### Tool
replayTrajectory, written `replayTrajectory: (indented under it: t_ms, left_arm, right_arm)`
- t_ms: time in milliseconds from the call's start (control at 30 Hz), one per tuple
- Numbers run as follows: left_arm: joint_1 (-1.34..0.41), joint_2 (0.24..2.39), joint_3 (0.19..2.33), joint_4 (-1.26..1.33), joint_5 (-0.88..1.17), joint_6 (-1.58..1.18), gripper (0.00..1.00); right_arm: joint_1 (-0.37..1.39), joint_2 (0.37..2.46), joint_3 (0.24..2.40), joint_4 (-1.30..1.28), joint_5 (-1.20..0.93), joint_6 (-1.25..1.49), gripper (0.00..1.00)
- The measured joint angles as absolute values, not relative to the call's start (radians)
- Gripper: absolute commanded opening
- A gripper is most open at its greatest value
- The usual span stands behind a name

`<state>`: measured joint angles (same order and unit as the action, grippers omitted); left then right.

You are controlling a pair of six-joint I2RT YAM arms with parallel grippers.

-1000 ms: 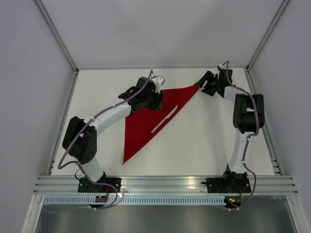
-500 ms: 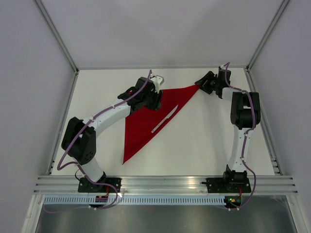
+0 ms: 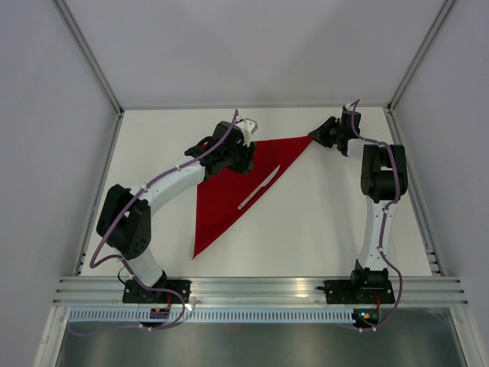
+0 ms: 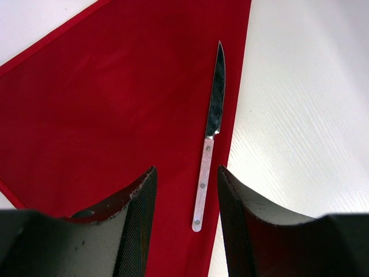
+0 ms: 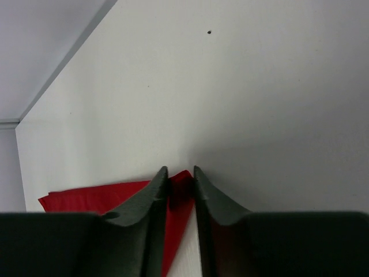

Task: Fold the napkin, place the utensils inside, and roll it up
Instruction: Fold the napkin

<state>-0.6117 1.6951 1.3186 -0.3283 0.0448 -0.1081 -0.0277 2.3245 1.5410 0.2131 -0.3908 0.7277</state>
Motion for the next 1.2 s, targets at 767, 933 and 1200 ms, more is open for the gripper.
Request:
replayTrajectory:
  t_ms: [767, 933, 1200]
  left_arm:
    - [-0.569, 1.652, 1.319, -0.332, -0.009, -0.205, 0.52]
    - [-0.511, 1.529, 1.307, -0.353, -0.089, -0.314, 0.53]
    - [-0.488, 1.235, 1.268, -0.410, -0.168, -0.419, 0.54]
  right_arm:
    - [0.103, 2.090, 1.526, 0.194, -0.427, 0.492, 0.10]
    - [0.197, 1.974, 1.455, 0.153, -0.440, 0.347, 0.10]
    - [0.401, 1.854, 1.343, 0.059, -0.427, 0.129, 0.10]
